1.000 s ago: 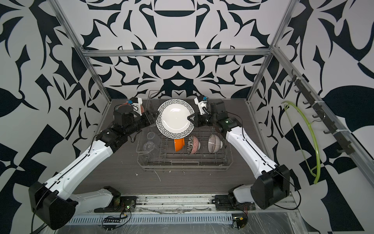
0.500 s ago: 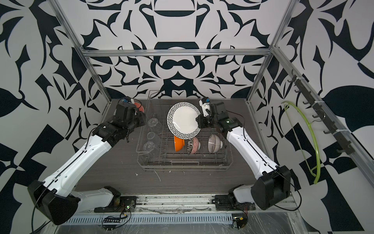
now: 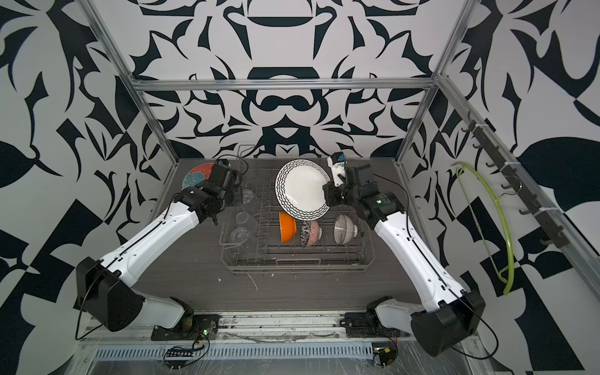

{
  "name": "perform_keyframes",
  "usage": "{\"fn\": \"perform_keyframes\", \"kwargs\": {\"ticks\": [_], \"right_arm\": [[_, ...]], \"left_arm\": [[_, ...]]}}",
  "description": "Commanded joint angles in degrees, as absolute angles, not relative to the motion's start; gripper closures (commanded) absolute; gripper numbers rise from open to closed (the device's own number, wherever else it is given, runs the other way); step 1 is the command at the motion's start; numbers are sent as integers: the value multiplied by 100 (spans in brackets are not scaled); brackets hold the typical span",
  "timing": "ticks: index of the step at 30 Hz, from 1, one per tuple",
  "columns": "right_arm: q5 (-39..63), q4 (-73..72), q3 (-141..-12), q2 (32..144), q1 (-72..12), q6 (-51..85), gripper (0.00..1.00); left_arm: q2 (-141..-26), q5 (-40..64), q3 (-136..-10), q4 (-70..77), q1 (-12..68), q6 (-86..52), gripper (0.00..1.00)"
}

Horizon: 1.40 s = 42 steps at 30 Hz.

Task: Load bowls into a dish rack
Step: Adjust the dish rack at the center of the board.

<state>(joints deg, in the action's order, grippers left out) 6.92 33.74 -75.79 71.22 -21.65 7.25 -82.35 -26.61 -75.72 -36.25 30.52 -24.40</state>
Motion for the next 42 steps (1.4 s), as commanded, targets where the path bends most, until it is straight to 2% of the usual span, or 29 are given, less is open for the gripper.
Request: {"fn": "perform_keyframes", "kwargs": {"ticks": [1, 11, 16, 21, 26, 32, 41, 42], "right_arm": [[40, 2895, -8172, 7097, -2219, 370, 100], [-2241, 2889, -8868, 7959, -2232, 82, 100], [-2931, 2792, -9014, 8234, -2232, 133, 100], [-3404, 2791, -9140, 8400, -2226, 132, 100], [-3668, 2786, -9245, 8460, -2239, 1, 100], [-4150, 2614, -9255, 8547, -2233, -339, 100], [-4960, 2171, -9156, 8828, -2233, -945, 100], [-4984, 2142, -9171, 8856, -2232, -952, 100]], "left_arm": [[-8111, -2844, -7611, -3697, 2979, -2783, 100], [-6913, -2424, -6225, -2849, 2977, -3939, 100], [-6258, -2401, -5486, -2412, 3015, -4606, 100], [-5900, -3102, -5071, -2242, 3542, -5133, 100], [-6006, -3914, -4878, -1857, 4362, -5578, 100], [-6662, -4764, -5061, -1534, 5250, -5801, 100], [-6972, -4773, -5327, -1607, 5410, -5757, 100], [-6946, -4790, -5318, -1621, 5414, -5761, 96]]}}
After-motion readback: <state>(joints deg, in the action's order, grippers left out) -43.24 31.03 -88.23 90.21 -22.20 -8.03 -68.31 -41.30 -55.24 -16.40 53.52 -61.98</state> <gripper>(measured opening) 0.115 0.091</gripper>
